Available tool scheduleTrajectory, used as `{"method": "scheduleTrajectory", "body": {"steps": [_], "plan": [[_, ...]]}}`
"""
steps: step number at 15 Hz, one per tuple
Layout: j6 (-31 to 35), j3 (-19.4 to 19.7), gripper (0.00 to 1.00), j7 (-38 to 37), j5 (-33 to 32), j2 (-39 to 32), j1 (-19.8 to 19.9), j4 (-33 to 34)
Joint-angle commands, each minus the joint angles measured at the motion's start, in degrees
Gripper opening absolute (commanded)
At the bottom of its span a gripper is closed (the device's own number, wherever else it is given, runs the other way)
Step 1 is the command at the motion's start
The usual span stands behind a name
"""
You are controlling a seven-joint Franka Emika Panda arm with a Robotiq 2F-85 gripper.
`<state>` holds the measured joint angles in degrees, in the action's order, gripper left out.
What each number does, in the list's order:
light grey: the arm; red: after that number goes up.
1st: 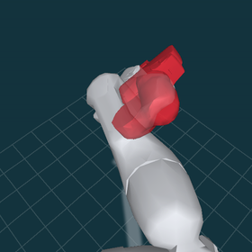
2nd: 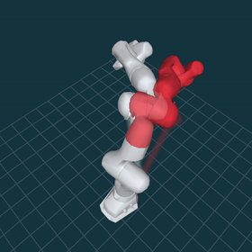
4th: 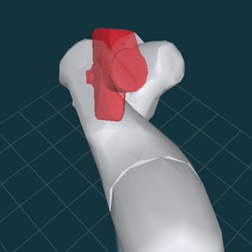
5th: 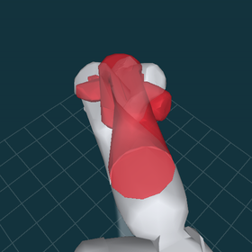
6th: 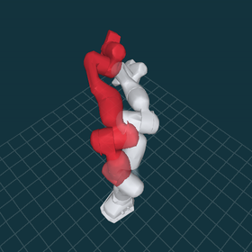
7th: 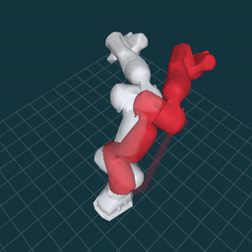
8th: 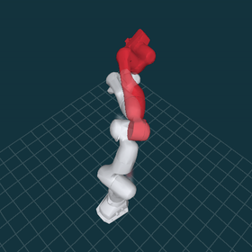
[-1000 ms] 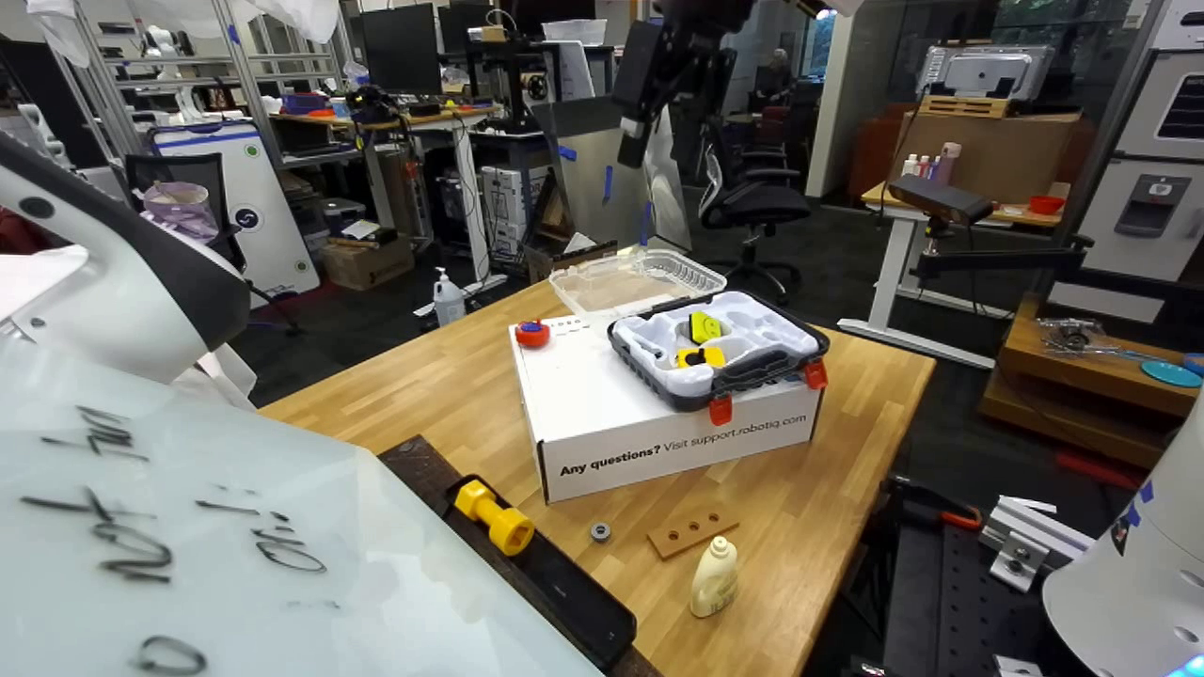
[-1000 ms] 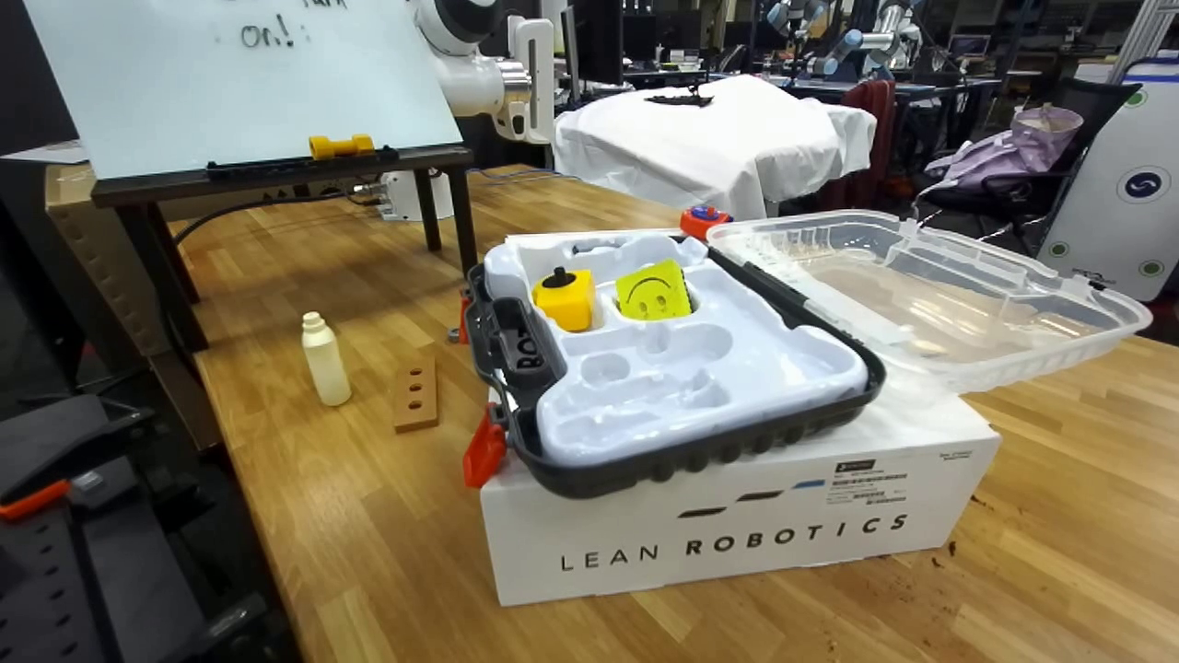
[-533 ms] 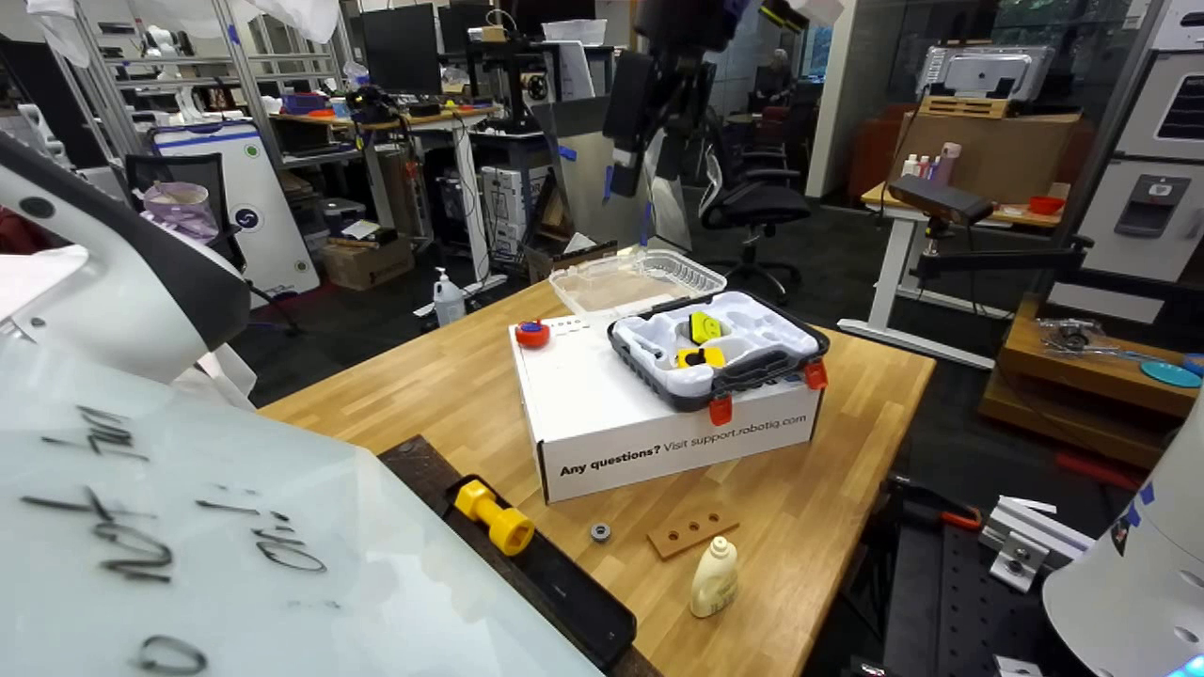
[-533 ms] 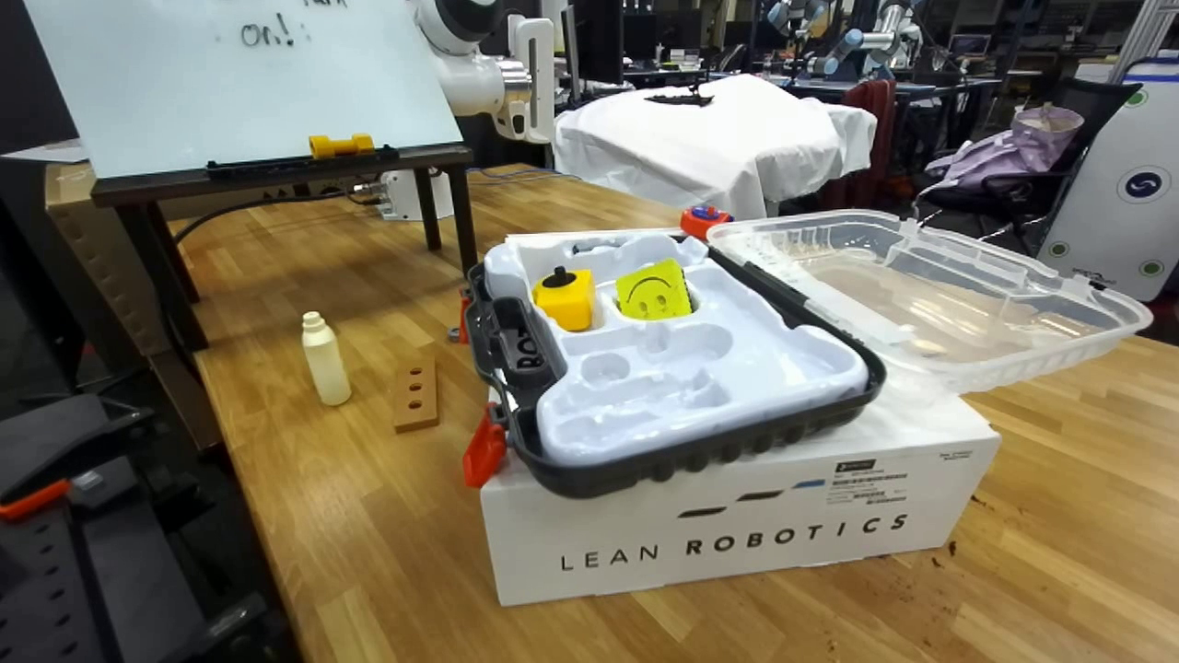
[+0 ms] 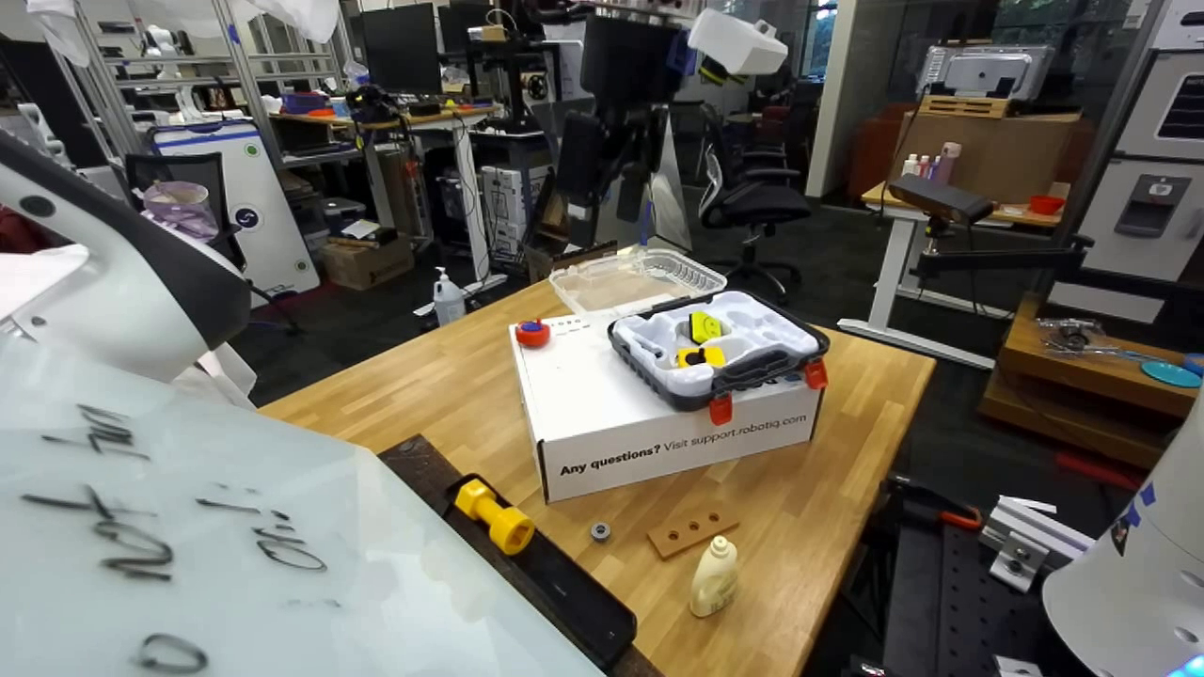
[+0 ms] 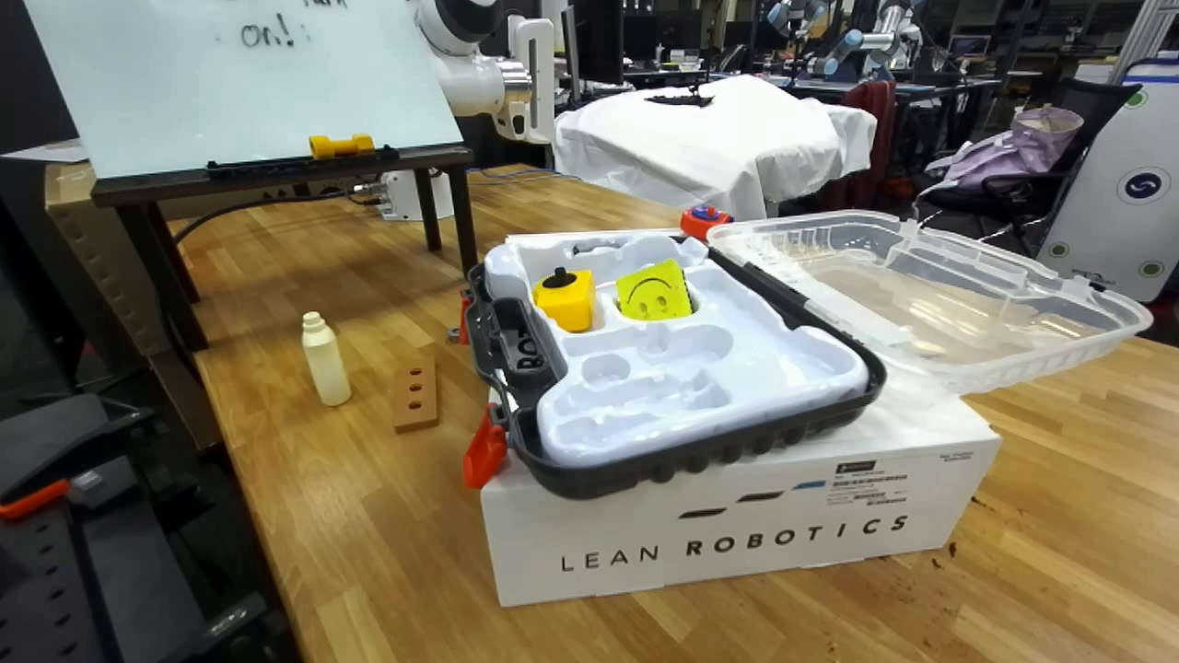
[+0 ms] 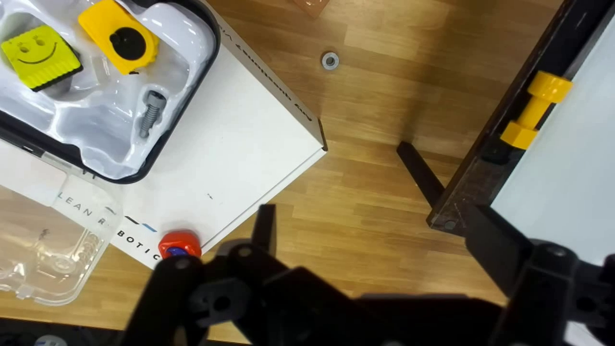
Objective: Remove the yellow object from the whiteboard and put it in the black and white case on the table
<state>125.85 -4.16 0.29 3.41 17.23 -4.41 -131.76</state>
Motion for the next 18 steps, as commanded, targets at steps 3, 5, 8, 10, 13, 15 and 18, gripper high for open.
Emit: {"method": "scheduleTrajectory", "body": {"steps": [3,5,8,10,13,15,18], "plan": [[-0.2,0.2,1.00,0.0,0.0,0.3,-0.1,0.1],[-0.2,0.1,1.00,0.0,0.0,0.3,-0.1,0.1],[-0.1,-0.5,1.00,-3.5,-0.2,1.2,0.2,-0.9],[0.1,-1.3,1.00,-5.6,-0.4,1.3,0.0,-1.0],[0.0,-3.4,1.00,-7.9,-2.1,-0.2,-0.7,-0.2],[-0.1,-4.4,1.00,-7.9,-3.4,-1.5,-1.1,0.2],[-0.6,-6.0,1.00,-9.8,-7.0,-3.1,-1.2,0.5]]}}
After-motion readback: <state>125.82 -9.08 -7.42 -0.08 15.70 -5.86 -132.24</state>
